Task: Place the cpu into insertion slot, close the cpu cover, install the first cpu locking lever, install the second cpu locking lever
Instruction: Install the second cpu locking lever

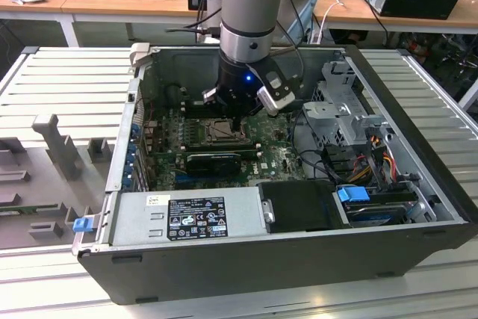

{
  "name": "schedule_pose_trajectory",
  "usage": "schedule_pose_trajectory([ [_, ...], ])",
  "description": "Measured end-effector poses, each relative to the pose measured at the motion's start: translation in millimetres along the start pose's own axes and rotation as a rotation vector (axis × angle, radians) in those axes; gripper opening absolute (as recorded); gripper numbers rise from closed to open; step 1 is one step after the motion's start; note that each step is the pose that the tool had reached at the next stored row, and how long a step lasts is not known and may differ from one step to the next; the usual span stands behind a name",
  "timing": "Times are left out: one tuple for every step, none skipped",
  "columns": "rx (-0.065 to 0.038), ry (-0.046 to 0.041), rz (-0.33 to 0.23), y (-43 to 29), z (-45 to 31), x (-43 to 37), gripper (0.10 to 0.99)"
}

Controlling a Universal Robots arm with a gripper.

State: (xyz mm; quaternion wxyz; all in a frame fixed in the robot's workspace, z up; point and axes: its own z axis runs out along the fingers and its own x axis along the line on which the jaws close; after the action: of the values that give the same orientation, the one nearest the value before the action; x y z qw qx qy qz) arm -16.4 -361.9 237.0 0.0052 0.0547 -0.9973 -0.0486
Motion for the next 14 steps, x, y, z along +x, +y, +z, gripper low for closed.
schedule_pose_trajectory([
  [-0.011, -0.0007, 0.000, -3.4, -0.2, 0.3, 0.106],
  [-0.018, -0.0014, 0.000, -9.0, -0.7, 1.0, 0.106],
  [-0.024, -0.0020, 0.000, -11.6, -0.9, 2.4, 0.106],
  [-0.031, -0.0027, -0.001, -12.6, -0.8, 5.7, 0.106],
  [-0.037, -0.0034, -0.001, -14.0, -0.5, 9.6, 0.106],
  [-0.037, -0.0035, -0.001, -15.5, -0.6, 10.2, 0.106],
  [-0.037, -0.0034, -0.001, -15.9, -0.6, 10.4, 0.106],
  [-0.037, -0.0035, -0.001, -16.0, -0.5, 10.4, 0.106],
  [-0.037, -0.0035, -0.001, -16.2, -0.5, 10.5, 0.106],
  [-0.037, -0.0035, -0.001, -16.4, -0.4, 10.6, 0.106],
  [-0.037, -0.0035, 0.000, -16.6, -0.3, 10.7, 0.106],
  [-0.037, -0.0034, 0.000, -16.7, -0.2, 10.7, 0.106],
  [-0.037, -0.0034, -0.001, -16.9, -0.1, 10.7, 0.106],
  [-0.037, -0.0034, -0.001, -17.2, -0.1, 10.9, 0.106],
])
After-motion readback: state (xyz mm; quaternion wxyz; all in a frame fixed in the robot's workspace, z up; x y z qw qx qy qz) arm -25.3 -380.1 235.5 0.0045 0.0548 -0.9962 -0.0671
